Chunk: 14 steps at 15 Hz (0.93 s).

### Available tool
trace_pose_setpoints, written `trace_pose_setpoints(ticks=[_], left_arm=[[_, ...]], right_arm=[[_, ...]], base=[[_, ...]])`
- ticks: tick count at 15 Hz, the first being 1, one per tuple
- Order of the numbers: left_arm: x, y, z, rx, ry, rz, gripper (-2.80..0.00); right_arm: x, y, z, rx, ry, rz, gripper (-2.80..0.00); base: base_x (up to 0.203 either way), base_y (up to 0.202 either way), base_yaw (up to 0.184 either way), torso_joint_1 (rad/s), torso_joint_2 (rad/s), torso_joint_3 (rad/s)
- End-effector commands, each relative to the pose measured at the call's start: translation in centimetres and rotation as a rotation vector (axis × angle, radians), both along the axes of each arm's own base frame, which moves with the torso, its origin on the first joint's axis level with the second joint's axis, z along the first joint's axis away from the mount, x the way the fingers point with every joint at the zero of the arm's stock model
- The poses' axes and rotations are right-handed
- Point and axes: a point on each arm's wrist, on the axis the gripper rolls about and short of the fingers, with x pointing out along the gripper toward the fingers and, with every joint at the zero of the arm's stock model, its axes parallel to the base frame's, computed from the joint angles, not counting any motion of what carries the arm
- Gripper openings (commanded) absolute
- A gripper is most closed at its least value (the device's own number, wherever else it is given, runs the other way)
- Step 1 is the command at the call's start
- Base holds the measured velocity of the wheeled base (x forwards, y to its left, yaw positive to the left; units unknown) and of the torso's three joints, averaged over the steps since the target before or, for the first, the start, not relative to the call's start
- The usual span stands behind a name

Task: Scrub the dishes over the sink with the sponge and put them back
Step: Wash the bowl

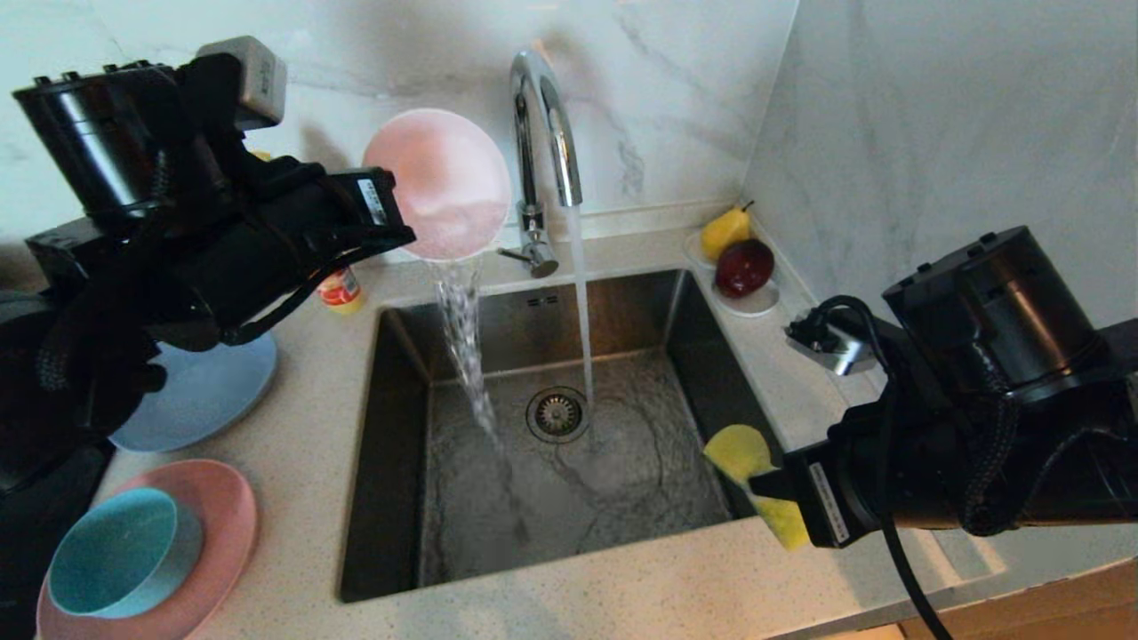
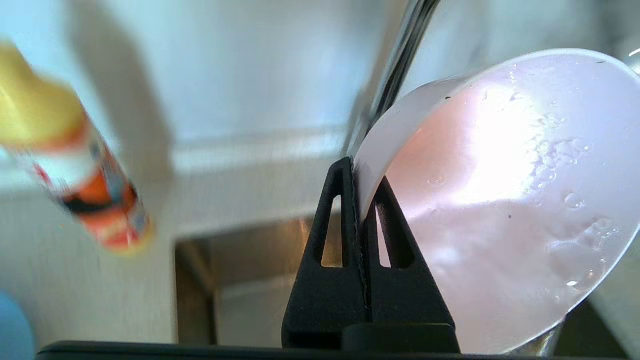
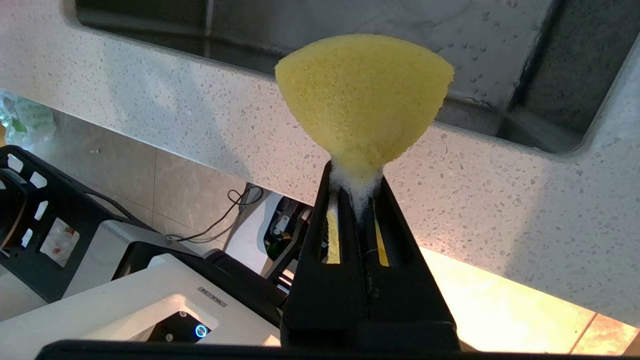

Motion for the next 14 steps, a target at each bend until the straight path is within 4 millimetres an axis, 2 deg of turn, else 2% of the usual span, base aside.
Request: trace_pose_setpoints(ticks=[1,7,12,14], left_arm=[[-1.6,0.5,0.5,0.017,-0.077,-0.032,-2.8],[-3.5,1.2,1.0,0.112,-0.271,-0.023,-2.8],[-4.2,1.4,1.0,0.106,-0.27,-0.035,-2.8],[-4.4,1.5,0.6,0.118,-0.218,-0.036,-2.8]], right_arm=[[0.2,0.2,-0.3,-0.008,0.012,0.001,-2.8],[0.1,0.4,-0.4,-0.012,0.014,0.006,-2.8],[-0.7,0.7,0.0,-0.005,0.006,0.033,-2.8],[-1.0,0.8,0.2,0.001,-0.002,0.045,-2.8]], base=[[0.0,0.0,0.0,0.0,0.0,0.0],[0.0,0.0,0.0,0.0,0.0,0.0],[0.0,0.0,0.0,0.0,0.0,0.0],[0.0,0.0,0.0,0.0,0.0,0.0]])
